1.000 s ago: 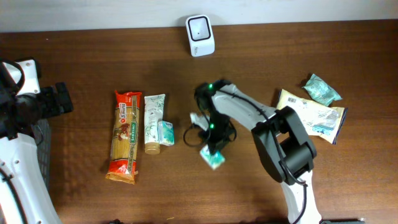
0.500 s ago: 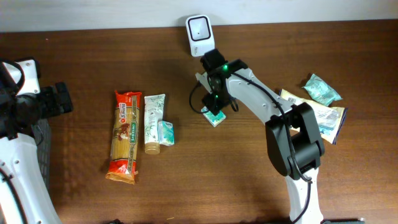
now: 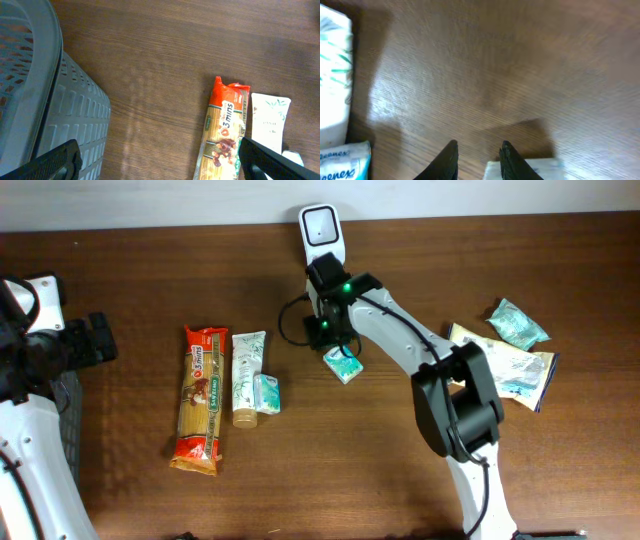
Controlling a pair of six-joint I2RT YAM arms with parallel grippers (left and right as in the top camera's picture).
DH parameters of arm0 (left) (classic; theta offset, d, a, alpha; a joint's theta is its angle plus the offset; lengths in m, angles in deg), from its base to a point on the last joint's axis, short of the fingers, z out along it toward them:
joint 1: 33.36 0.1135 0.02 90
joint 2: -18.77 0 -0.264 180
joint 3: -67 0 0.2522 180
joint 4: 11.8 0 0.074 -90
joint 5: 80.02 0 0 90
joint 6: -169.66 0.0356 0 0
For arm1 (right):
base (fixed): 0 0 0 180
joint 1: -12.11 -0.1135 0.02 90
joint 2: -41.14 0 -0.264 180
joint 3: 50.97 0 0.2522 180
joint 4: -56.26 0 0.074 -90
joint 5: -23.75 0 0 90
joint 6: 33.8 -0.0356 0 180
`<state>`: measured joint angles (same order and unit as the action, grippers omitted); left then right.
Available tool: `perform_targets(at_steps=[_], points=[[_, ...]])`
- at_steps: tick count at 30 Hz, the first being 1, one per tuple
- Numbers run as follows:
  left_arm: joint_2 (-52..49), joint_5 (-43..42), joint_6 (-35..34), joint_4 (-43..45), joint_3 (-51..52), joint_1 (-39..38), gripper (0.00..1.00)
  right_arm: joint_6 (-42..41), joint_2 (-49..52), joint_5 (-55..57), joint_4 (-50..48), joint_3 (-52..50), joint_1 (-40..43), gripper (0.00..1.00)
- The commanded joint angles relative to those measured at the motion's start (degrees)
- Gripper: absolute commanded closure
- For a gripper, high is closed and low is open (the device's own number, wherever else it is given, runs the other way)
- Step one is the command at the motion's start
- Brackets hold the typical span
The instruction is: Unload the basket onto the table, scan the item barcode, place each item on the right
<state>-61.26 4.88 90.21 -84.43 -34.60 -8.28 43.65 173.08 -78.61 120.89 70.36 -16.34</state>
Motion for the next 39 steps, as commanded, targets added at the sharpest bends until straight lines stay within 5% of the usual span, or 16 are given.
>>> perform_targets(at_steps=[1,10,16,23,30,39], points=[[0.3,0.0,0.9,0.1,0.0,-0.1,0.01,-4.1,0.5,-4.0,2.9,-0.2,-0.2,0.70],[0.3,0.0,0.9,0.1,0.0,-0.1,0.01,4.3,0.5,-4.3,20.3,-0.1,0.1,0.63],[0.3,0.0,0.9,0.1,0.0,-0.1,0.01,5.0,0.5,10.3,28.9,-0.1,3.5,0.57],[0.3,0.0,0.9,0.1,0.0,-0.1,0.01,5.1,0.5,12.6,23.1,-0.1,12.3,0.53],[0.3,0.0,0.9,0.1,0.0,-0.1,0.01,15.8,-2.1,-5.0,22.6,4.1,18.8,0.57],[0.3,0.0,0.9,0.1,0.0,-0.1,0.01,25.6,0.9,-5.4,12.7,7.0,21.8,0.38]])
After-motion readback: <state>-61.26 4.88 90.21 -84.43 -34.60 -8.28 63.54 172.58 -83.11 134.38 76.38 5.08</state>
